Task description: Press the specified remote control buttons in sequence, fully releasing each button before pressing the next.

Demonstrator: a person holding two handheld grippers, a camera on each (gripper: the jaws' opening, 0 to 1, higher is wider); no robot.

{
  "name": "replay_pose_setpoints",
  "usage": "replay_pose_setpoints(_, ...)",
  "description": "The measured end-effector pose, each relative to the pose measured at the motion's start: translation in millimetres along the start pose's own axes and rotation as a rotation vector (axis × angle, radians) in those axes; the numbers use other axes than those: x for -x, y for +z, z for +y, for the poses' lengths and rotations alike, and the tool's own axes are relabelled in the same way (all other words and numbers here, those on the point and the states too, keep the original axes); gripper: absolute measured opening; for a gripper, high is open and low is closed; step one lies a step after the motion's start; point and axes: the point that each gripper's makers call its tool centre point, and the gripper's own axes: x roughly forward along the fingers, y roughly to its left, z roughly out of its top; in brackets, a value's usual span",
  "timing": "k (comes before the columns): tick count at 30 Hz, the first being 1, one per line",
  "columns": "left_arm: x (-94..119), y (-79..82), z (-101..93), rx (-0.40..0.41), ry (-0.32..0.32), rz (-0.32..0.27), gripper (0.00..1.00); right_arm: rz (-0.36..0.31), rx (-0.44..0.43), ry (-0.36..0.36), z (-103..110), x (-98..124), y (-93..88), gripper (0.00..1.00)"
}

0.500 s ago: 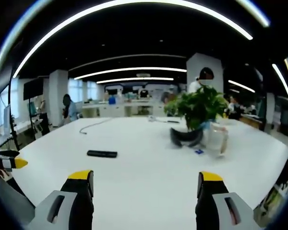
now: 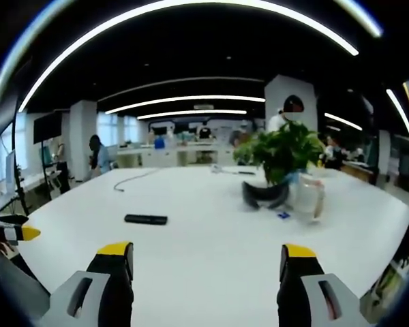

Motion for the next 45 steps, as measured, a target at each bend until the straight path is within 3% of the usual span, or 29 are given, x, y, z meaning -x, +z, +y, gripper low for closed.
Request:
replay_pose_setpoints(32,-2.2,-1.9,-2.8,0.002,-0.024,0.007,0.92,0.007,-0.02,0.019,1.2,0.0,-1.7,0.85)
replay_pose_setpoints(45,0.4,5.8,-4.5,0.013,-0.038,-0.016,0.89,-0.002,-0.023,0.026,2.5,0.5,0.3,0.84)
